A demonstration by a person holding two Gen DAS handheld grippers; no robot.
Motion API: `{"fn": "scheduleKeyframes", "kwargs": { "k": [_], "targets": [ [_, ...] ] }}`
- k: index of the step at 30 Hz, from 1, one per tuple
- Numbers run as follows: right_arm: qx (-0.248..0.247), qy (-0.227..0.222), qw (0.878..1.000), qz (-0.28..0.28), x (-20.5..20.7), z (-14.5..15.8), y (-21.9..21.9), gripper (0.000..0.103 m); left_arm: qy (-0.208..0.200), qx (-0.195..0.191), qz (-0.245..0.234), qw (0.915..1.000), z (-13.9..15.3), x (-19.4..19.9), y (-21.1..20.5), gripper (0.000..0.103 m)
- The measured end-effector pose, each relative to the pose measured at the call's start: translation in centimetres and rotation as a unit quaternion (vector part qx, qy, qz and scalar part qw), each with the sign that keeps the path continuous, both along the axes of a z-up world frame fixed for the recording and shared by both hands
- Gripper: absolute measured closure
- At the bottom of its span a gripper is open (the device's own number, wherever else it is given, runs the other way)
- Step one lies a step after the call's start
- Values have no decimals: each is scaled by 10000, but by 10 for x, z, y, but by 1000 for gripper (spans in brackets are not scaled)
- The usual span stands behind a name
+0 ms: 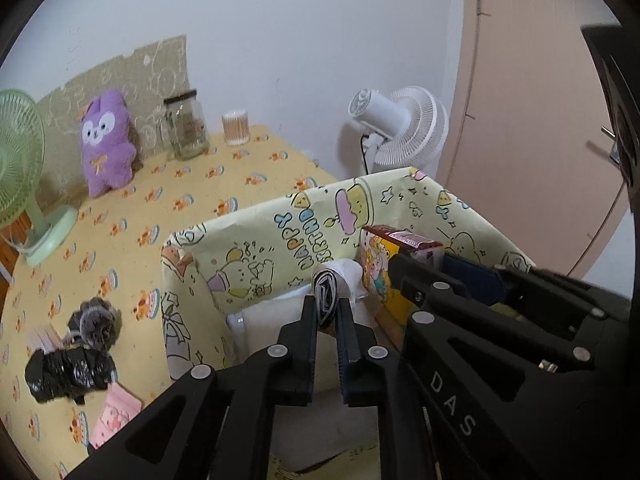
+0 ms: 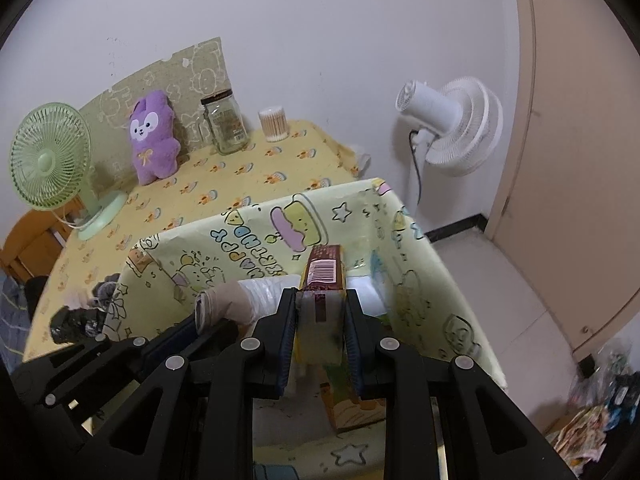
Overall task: Organize soft objects
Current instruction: 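Open the right gripper over the storage box while the left gripper releases the white glove, then withdraw both grippers from the storage box back toward the table items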
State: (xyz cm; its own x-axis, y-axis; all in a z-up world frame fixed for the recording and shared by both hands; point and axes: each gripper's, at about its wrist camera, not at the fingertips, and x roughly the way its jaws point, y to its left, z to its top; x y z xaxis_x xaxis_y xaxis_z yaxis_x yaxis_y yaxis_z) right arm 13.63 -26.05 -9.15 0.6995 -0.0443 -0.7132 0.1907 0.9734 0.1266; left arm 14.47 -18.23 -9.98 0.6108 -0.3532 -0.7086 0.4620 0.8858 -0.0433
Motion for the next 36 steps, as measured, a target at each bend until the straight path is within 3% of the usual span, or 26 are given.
{"fn": "scheduleKeyframes", "kwargs": {
  "k": [1,3,7,9,12,23,36],
  "targets": [
    [113,2,9999,-2,-1,0,-1,76,53,-41,5,10000,1,-1,1,85],
    [122,2,9999,60,-2,3,0,73,93,-70,13,9999,2,-3,2,64],
    [-27,45,9999,90,-8,10,2,62,99,-109,31,9999,8,-9,3,46],
    [-286,49,9994,-168,-14,13,2,37,-24,217,332,9992,10,-13,1,8],
    [-126,-116,9998,-53,-25,18,3,26,-274,280,427,9983,18,-25,4,7],
    [-272,-527,9982,-121,-56,42,22,5,-479,52,434,9979,39,-53,28,7],
    [-468,-971,9942,58,-86,76,60,1,-817,-197,574,9948,67,-80,64,7]
  ]
}}
